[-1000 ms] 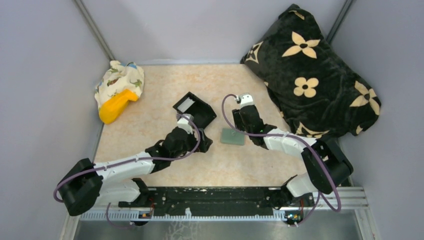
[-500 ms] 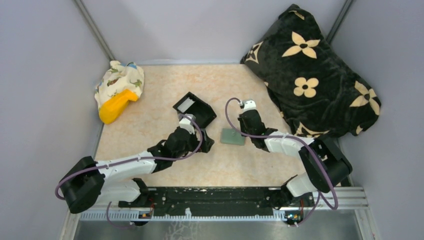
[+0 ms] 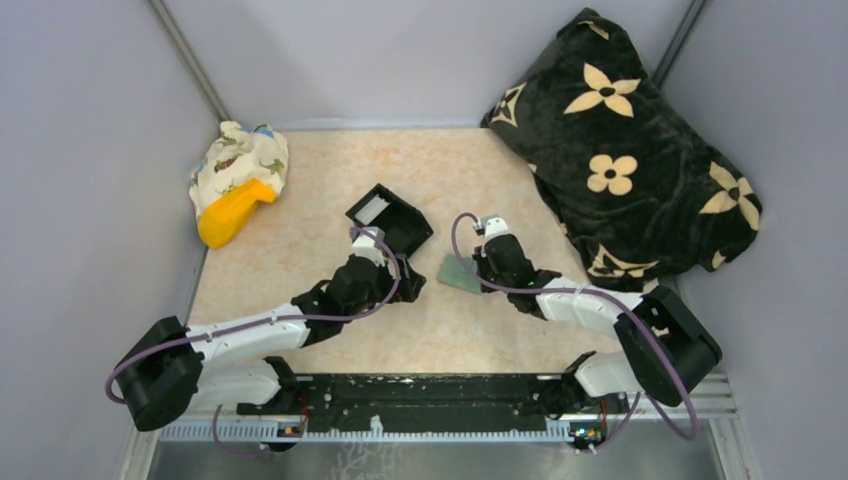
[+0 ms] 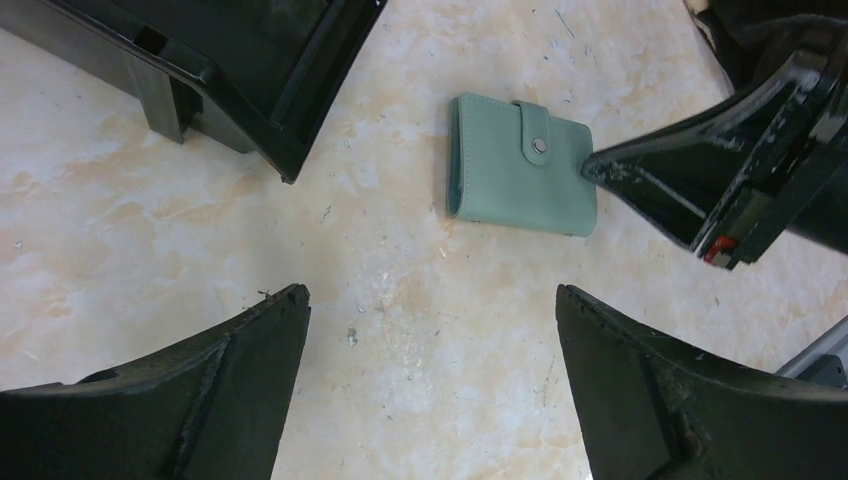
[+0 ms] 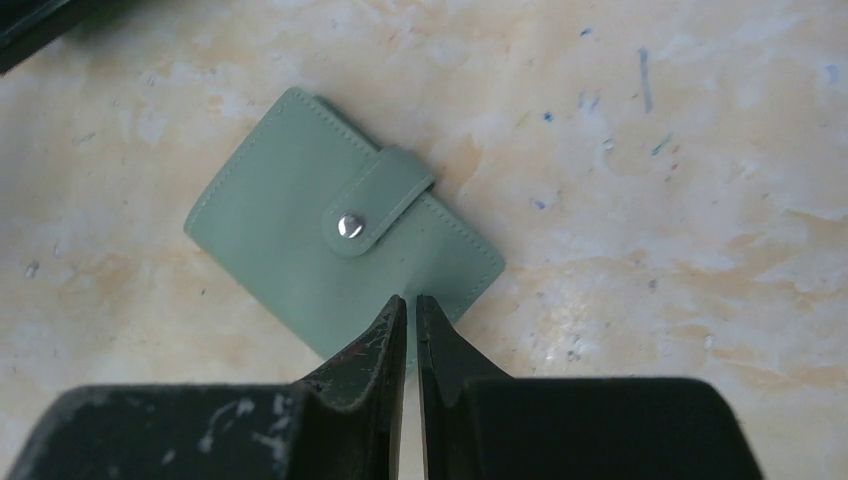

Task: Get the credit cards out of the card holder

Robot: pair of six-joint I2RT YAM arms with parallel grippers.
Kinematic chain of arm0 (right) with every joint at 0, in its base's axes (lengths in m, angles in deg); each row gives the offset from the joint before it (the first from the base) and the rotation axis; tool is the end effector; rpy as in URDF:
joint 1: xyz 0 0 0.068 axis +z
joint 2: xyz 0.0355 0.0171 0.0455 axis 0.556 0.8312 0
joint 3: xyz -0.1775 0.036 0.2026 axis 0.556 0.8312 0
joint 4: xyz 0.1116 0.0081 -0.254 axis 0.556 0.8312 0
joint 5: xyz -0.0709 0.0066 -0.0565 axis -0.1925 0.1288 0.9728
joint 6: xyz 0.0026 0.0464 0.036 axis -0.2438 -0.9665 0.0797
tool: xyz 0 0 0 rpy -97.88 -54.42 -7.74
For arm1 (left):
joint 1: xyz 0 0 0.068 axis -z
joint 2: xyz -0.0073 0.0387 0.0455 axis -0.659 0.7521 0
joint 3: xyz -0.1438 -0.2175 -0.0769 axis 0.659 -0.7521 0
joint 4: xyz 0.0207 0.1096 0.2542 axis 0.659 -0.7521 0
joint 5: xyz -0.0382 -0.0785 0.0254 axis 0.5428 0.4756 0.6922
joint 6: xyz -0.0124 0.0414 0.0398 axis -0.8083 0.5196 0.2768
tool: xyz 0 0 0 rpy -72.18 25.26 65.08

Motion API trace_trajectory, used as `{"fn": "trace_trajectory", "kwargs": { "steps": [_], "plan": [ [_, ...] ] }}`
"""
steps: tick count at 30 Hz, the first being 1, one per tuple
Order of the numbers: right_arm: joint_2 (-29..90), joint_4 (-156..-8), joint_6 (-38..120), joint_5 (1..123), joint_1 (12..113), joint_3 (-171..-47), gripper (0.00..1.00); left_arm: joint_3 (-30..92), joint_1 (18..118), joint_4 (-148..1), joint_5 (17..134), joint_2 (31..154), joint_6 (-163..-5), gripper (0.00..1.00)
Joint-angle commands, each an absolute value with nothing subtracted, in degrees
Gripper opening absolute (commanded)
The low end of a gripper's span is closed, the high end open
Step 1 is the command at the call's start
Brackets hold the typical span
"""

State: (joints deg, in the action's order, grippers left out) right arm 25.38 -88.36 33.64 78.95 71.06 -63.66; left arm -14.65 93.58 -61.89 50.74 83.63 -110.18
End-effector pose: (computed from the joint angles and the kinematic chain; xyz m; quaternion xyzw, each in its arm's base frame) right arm 0.2197 0.1588 0.1491 -0.1473 0.8919 0.1188 0.4108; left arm 0.1670 -0.1963 0.1804 0.0310 0.8436 -0.2819 0.4559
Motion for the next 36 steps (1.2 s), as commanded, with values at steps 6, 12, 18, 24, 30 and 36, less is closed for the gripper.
{"fn": "trace_trajectory", "kwargs": {
  "steps": [6, 12, 18, 24, 30, 36],
  "plan": [
    [22.0, -88.1, 30.4, 78.5, 76.5, -62.3, 0.09, -16.6, 93.8, -62.4, 47.6, 80.1, -111.4, 0.98],
    [19.3, -86.9, 32.5, 83.3, 76.4, -63.9, 0.35, -16.0, 93.8, -62.2, 48.9, 82.0, -111.4, 0.99],
    [24.1, -86.6, 34.9, 86.8, 72.9, -66.7, 0.57, -15.5, 93.9, -61.9, 50.4, 82.4, -111.8, 0.99],
    [28.5, -90.1, 32.7, 84.4, 69.6, -66.8, 0.60, -16.7, 93.8, -61.7, 49.4, 81.9, -112.4, 0.99],
    [30.7, -93.0, 32.7, 77.7, 70.0, -65.6, 0.60, -16.5, 93.8, -62.1, 49.0, 81.7, -112.3, 0.99],
    [25.1, -98.3, 32.5, 70.8, 72.9, -59.9, 0.61, -17.0, 93.8, -61.6, 48.1, 81.9, -112.4, 0.99]
  ]
}}
